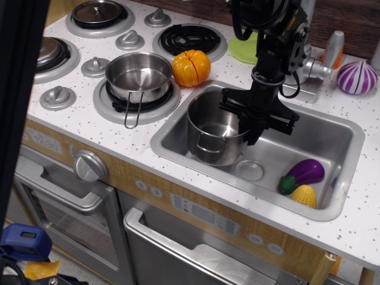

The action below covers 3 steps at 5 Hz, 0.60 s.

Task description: Pick up pot from sink

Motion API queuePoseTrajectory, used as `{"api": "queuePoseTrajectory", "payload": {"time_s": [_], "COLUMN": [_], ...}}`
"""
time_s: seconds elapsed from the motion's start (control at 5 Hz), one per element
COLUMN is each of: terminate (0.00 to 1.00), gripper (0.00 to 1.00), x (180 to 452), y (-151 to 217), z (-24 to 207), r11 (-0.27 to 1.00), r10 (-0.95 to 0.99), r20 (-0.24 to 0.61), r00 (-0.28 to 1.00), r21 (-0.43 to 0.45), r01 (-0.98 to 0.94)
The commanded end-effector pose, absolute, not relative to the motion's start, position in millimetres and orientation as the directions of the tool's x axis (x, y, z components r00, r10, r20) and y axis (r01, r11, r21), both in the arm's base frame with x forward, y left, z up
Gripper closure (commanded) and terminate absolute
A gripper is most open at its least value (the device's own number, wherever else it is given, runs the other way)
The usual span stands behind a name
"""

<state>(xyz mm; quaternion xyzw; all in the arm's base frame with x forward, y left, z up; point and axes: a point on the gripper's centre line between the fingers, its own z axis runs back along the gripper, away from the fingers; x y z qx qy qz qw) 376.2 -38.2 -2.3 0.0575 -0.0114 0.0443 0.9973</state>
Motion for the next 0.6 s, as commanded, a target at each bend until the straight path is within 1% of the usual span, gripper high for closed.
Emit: {"api": "queuePoseTrajectory", "payload": {"time_s": [0.0, 0.2, 0.4], "terminate": [0.00, 0.00, 1.00], "gripper": [1.00, 1.00, 1.00], "x": [398, 399, 397], "y": [-46, -52, -54], "z": [85, 100, 107], "r11": [0.989, 0.987, 0.989], "r10": [0.068, 0.090, 0.094], "r20": [0.161, 0.164, 0.168], "r00": [0.985, 0.982, 0.981], "r21": [0.122, 0.116, 0.100], "r01": [-0.088, -0.110, -0.112]}}
